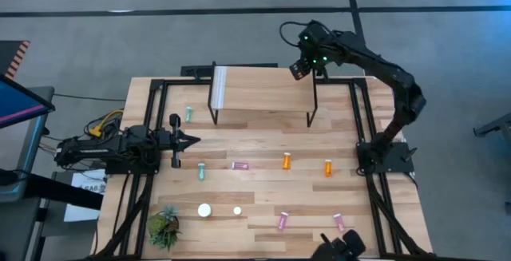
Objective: Pick and place medicine bottles onto shelf by color
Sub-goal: Put the top large orange pill bottle on the shelf
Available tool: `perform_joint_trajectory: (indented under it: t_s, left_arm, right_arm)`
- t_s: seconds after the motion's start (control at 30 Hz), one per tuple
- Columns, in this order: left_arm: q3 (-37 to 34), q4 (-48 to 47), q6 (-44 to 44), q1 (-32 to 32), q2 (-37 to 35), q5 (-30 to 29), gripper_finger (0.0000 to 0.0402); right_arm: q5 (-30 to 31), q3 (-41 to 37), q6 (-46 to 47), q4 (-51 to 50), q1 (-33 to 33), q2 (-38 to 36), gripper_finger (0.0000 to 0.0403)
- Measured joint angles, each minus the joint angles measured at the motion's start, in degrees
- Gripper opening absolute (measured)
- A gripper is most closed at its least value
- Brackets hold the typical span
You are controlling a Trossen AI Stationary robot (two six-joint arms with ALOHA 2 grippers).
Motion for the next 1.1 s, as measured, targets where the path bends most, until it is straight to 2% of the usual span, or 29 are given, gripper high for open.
perform_joint_trajectory:
  t_s: [0.3, 1.1]
  left_arm:
    - [0.0, 0.0, 0.0, 0.0, 0.0, 0.0, 0.0]
    - [0.0, 0.0, 0.0, 0.0, 0.0, 0.0, 0.0]
  right_arm:
    - [-1.4, 0.2, -0.7, -0.6, -0.7, 3.6, 0.0225]
    - [-1.0, -0.7, -0.6, 1.2, 0.5, 3.6, 0.0228]
